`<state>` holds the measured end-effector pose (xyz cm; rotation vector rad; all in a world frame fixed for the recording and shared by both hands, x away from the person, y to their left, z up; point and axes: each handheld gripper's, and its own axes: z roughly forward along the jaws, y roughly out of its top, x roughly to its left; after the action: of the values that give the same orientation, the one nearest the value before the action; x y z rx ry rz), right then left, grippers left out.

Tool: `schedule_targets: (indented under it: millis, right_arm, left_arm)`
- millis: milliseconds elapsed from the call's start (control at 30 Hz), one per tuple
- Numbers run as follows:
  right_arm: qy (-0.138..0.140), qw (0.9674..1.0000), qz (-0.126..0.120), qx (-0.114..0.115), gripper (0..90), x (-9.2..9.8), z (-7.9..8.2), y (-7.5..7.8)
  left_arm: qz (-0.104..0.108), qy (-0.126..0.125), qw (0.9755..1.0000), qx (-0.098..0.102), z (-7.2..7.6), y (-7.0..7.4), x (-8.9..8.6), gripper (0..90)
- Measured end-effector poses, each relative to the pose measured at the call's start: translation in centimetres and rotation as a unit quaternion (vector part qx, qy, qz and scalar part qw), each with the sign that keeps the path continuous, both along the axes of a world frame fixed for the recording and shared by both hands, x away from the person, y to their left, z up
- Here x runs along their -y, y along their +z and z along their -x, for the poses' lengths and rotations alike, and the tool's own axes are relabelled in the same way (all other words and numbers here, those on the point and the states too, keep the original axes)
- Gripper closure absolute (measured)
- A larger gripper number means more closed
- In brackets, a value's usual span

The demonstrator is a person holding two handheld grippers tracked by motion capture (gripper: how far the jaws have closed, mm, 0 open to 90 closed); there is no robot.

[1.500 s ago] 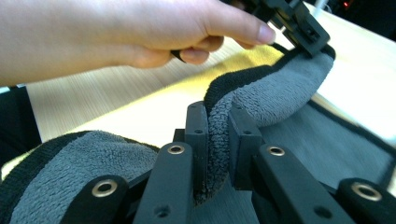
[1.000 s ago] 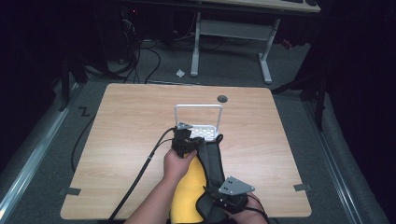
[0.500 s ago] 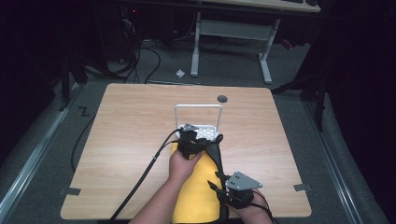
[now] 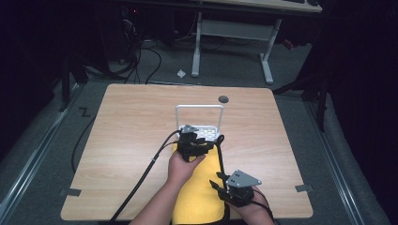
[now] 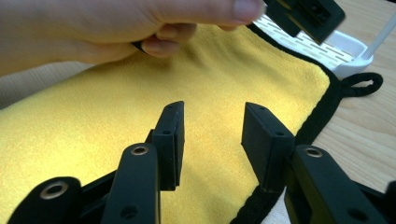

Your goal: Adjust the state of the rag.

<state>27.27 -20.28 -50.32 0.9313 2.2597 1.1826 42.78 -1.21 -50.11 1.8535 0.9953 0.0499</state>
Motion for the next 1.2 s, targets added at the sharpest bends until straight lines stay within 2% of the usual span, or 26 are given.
schedule_targets:
  millis: [133,200,333,467,633,733,833,967,1067,1100,1200]
  right_arm:
    - [0.0,1.0,0.002,-0.004,60.5,-0.1,-0.2,-0.2]
    - [0.0,1.0,0.004,-0.004,60.5,-0.1,-0.2,-0.3]
    - [-0.003,1.0,0.006,-0.007,60.8,-0.1,-0.4,-0.4]
    - [-0.006,0.9999,0.008,-0.01,61.0,0.0,-0.6,-0.6]
    - [-0.011,0.9997,0.013,-0.017,61.4,0.1,-0.7,-0.8]
    - [-0.015,0.9997,0.012,-0.014,61.7,0.3,-1.0,-0.8]
    - [-0.028,0.9994,0.007,-0.018,62.1,0.7,-1.9,-0.7]
    - [-0.044,0.9988,0.005,-0.021,62.8,1.2,-3.0,-0.7]
    - [-0.053,0.9981,0.008,-0.028,64.1,1.4,-3.8,-0.7]
    - [-0.056,0.9979,0.007,-0.03,64.8,1.4,-4.1,-0.8]
    - [-0.063,0.9973,0.013,-0.036,69.1,1.3,-5.4,-0.8]
  left_arm:
    - [-0.011,0.003,0.9999,0.008,0.7,-0.1,-1.5,51.9]
    - [-0.02,0.005,0.9996,0.019,1.1,-0.1,-2.2,53.6]
    - [-0.029,0.012,0.9991,0.027,2.1,-0.1,-4.2,56.2]
    - [-0.047,0.008,0.9985,0.025,3.5,-0.4,-6.1,60.3]
    - [-0.045,0.006,0.9984,0.033,5.7,-0.4,-8.3,64.3]
    - [-0.046,0.002,0.9983,0.035,6.8,-0.8,-9.3,63.3]
    - [-0.056,0.006,0.9977,0.036,7.2,-1.3,-9.9,62.2]
    - [-0.049,0.011,0.9982,0.034,7.4,-1.8,-10.7,59.7]
    - [-0.058,0.009,0.9974,0.042,7.5,-1.9,-10.8,59.0]
    - [-0.066,0.009,0.9968,0.045,7.5,-2.0,-10.7,59.2]
    - [-0.072,0.007,0.9964,0.044,7.4,-2.2,-10.6,64.1]
